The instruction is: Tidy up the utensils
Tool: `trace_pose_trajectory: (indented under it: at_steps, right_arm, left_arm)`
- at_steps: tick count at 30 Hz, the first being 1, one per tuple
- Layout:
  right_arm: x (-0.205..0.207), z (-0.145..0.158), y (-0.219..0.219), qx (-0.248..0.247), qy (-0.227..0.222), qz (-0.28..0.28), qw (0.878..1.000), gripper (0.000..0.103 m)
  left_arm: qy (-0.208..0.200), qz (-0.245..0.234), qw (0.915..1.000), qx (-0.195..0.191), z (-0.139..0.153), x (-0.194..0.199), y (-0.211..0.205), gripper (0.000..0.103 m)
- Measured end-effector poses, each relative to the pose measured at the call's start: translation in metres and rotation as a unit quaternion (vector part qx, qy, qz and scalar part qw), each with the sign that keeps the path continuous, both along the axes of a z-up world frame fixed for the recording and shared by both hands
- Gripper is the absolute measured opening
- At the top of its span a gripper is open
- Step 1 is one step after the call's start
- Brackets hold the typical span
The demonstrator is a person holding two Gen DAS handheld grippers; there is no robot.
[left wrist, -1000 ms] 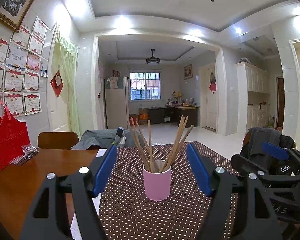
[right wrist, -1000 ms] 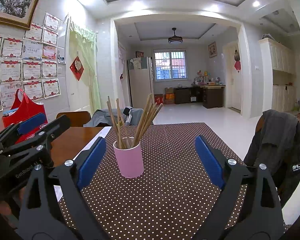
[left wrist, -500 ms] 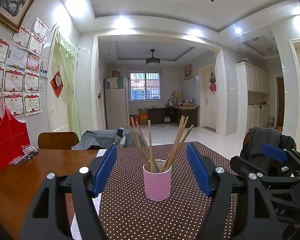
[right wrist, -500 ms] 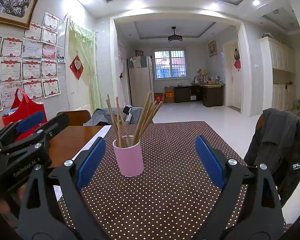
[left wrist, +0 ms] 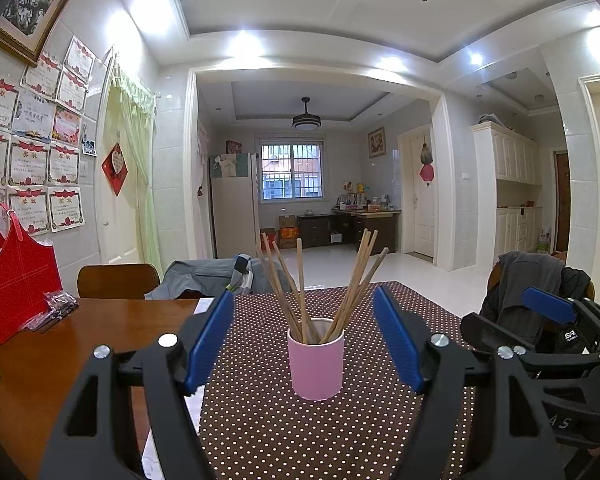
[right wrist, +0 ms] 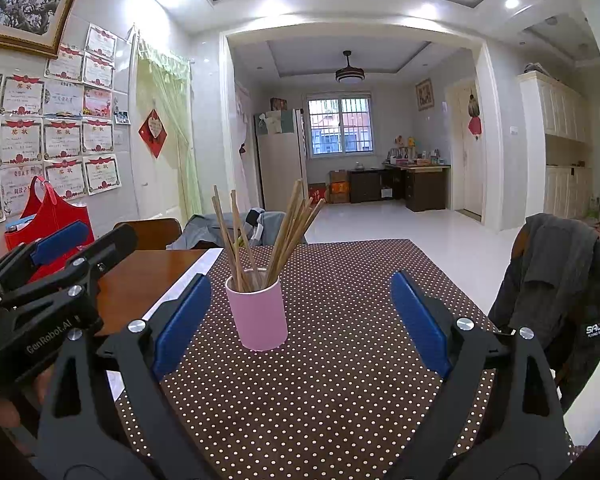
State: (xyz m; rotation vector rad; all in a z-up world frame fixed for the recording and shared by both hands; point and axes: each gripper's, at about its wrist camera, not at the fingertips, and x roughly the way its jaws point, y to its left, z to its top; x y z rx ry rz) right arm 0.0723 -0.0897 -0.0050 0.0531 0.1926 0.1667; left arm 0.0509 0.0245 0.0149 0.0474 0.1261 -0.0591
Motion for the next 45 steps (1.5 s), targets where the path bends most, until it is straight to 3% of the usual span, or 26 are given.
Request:
trace_pose_trajectory:
  at_steps: [45]
  right_arm:
    - [0.0,-0.0068,0.0018,0.001,0.008,0.001,1.0,0.09]
  left_arm:
    - [0.003,0.003,1.0,0.002,-0.0024,-0.0004,0.0038,0.071]
